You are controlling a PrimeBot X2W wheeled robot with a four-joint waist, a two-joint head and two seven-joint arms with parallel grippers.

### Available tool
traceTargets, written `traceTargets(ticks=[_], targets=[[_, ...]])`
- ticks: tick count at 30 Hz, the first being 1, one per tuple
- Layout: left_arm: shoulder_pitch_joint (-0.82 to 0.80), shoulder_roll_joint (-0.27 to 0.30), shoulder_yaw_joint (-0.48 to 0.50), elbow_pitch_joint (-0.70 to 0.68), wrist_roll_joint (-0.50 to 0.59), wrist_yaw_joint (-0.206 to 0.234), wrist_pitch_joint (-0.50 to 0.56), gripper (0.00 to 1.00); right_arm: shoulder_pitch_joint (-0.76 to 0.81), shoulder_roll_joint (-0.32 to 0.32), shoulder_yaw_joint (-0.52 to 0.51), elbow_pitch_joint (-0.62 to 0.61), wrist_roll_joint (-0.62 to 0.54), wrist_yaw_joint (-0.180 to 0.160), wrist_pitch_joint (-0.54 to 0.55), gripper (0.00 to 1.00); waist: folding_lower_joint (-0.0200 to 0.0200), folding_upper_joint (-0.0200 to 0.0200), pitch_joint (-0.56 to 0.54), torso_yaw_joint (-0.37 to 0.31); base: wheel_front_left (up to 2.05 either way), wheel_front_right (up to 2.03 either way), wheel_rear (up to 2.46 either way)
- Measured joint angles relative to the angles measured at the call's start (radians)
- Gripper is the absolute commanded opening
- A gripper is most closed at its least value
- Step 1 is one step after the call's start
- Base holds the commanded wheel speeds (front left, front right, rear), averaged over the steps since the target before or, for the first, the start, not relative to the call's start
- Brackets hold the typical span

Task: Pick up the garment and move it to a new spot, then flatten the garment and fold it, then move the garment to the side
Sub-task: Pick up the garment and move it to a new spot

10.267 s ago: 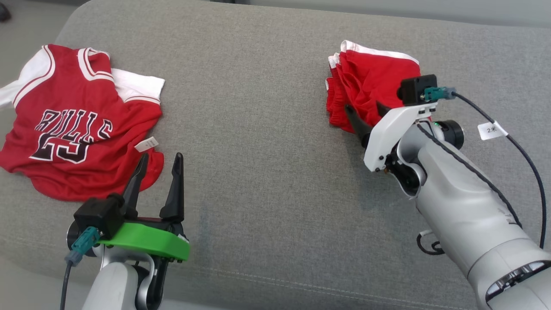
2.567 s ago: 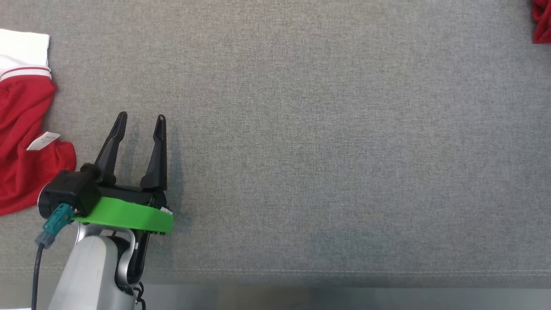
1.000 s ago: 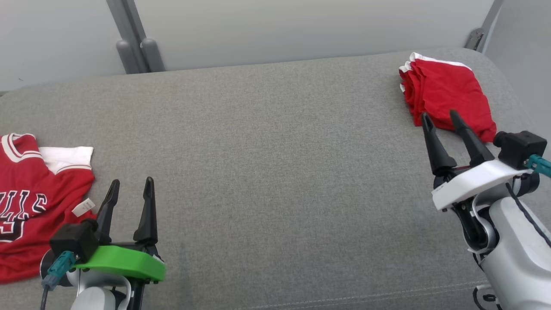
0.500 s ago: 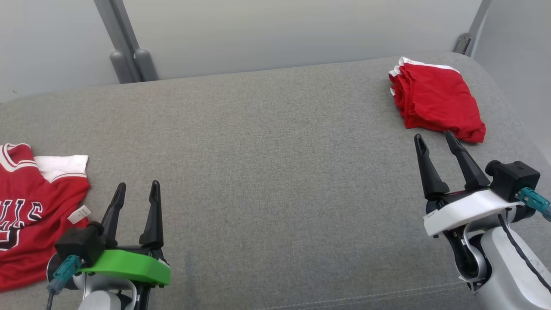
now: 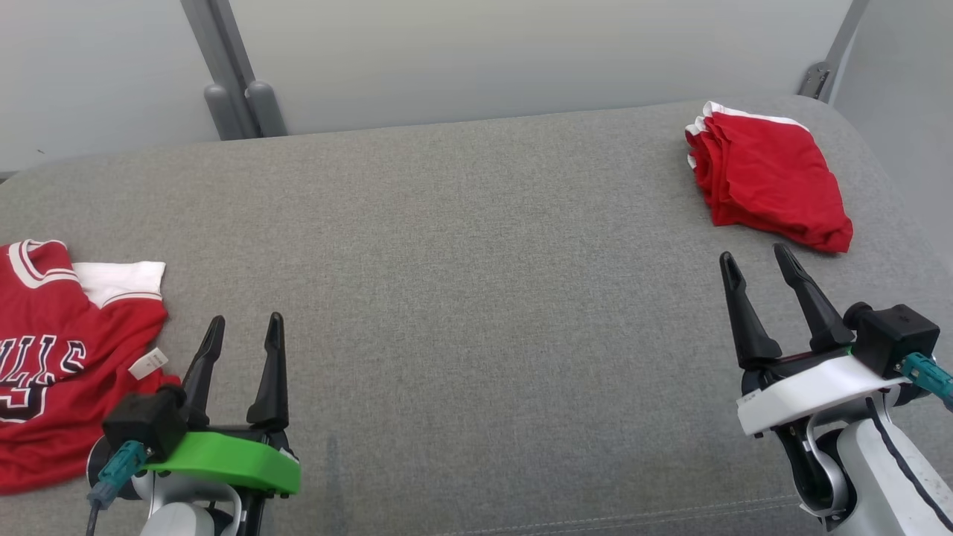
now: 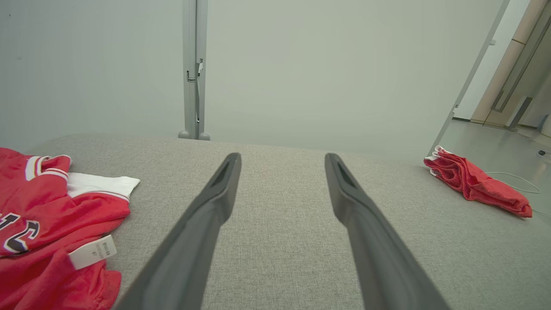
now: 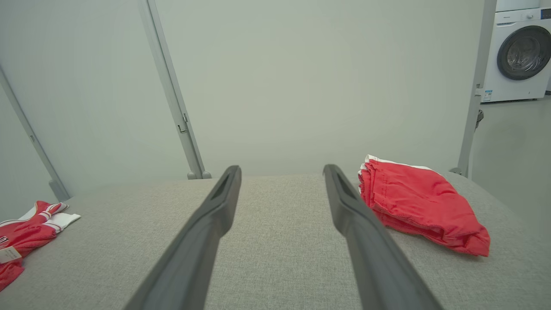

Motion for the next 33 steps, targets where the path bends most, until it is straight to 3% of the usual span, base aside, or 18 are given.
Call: traceTargets(ticks=[10,15,33], targets=[[0.003,-0.001,-0.016,0.001,0.009,0.0,0.0,1.0,0.029,0.0,-0.009,-0.036,-0.015,0.008,0.0,1.0,0.0,0.0,0.007,0.025,0.0,0.0,0.0],[0.003,-0.002,-0.017,0.003,0.009,0.0,0.0,1.0,0.029,0.014,0.001,-0.051,-0.015,0.03,0.0,1.0,0.0,0.0,0.015,0.056,0.0,0.0,0.0],[-0.004,-0.003,0.012,0.013,0.01,0.0,0.0,1.0,0.015,0.032,0.025,-0.052,-0.031,0.06,0.0,1.0,0.0,0.0,0.049,0.232,0.0,0.0,0.0]])
